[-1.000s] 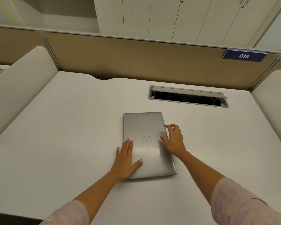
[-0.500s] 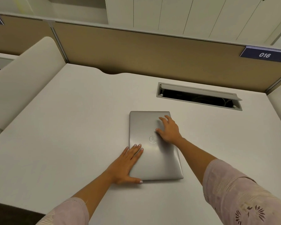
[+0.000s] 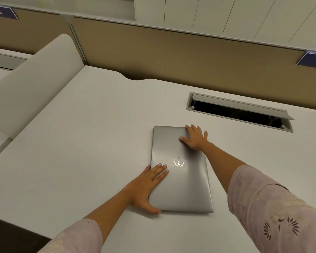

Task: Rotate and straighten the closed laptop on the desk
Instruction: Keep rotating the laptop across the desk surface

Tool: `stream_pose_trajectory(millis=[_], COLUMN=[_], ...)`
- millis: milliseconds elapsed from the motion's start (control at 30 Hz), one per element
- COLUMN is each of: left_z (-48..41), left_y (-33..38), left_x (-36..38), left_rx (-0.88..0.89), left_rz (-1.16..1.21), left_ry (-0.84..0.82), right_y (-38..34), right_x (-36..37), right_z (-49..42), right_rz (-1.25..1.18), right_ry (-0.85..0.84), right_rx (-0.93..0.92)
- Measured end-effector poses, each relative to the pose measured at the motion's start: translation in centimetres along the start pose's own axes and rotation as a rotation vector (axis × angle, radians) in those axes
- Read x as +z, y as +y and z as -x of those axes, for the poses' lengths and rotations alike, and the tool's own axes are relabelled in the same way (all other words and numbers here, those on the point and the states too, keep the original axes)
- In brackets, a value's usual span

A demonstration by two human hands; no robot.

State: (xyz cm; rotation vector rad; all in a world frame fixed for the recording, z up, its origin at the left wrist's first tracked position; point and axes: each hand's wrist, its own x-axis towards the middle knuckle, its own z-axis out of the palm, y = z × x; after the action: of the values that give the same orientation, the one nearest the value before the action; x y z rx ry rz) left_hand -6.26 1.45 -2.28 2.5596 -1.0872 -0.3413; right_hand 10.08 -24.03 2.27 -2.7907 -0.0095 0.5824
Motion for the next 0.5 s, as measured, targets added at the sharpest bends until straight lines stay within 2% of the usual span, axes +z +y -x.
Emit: stream_pose_trajectory(millis=[67, 233, 500], left_z=[-0.1, -0.8, -2.5], left_y=[-0.1, -1.1, -4.7], left_x=[0.0, -0.6, -4.8], left_rx=[0.014, 0.077, 0.143], left_rz=[-0.013, -0.107, -0.329], left_ry=[-0.007, -0.061, -0.202], right_y=[0.6, 2.0, 5.0], right_x=[-0.2, -1.0, -1.0], right_z=[-0.4, -0.5, 1.2], right_rz=[0.049, -0.002, -0.070], right_ry=[-0.006, 0.069, 0.139], right_rx=[-0.029, -0.102, 0.050])
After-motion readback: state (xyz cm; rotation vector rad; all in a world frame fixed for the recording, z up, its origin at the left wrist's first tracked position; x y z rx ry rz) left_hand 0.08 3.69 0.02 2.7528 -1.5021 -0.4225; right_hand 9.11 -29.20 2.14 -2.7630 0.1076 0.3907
